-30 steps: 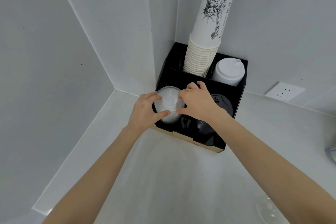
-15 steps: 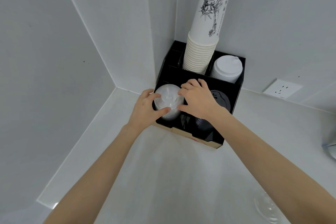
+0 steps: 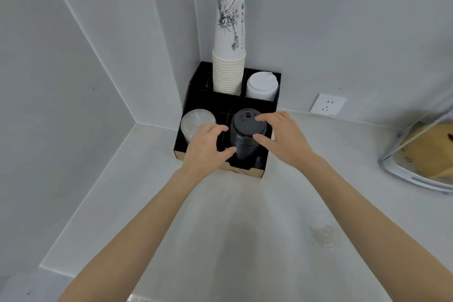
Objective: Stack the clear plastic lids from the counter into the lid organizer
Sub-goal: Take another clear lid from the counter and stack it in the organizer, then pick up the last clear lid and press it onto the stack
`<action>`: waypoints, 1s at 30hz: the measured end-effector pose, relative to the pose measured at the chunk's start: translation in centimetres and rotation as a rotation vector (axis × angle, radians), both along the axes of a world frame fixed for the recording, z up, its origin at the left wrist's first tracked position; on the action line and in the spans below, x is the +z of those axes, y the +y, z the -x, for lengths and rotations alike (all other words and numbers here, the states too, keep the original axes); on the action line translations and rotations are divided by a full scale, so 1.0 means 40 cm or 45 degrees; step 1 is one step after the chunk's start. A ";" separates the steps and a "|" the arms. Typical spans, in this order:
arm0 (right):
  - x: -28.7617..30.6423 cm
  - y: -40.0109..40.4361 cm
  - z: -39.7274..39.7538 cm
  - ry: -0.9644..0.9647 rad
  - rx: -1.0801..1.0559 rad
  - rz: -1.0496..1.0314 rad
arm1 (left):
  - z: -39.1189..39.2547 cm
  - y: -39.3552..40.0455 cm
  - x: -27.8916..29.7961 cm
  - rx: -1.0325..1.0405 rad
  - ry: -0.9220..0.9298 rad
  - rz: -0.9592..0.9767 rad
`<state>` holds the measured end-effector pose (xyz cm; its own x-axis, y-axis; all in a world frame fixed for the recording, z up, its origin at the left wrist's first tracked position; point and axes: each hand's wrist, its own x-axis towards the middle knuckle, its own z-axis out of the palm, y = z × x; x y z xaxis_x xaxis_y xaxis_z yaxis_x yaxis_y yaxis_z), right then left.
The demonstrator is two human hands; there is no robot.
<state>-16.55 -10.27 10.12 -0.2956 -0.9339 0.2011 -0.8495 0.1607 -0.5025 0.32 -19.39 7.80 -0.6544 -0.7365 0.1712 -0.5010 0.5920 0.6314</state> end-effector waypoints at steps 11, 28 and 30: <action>-0.125 0.386 0.091 -0.146 -0.348 -0.216 | 0.137 0.294 -0.105 -0.388 -0.107 -0.142; -0.334 0.615 0.105 -0.156 -0.367 -0.581 | 0.232 0.499 -0.278 -0.458 -0.418 -0.409; -0.345 0.618 0.106 -0.143 -0.369 -0.567 | 0.233 0.508 -0.285 -0.455 -0.414 -0.399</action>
<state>-20.78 14.43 -3.67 -0.5504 -0.7987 -0.2431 -0.6838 0.5983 -0.4176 -9.01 0.93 -3.60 -0.8545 -0.4430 -0.2713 -0.5019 0.5694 0.6510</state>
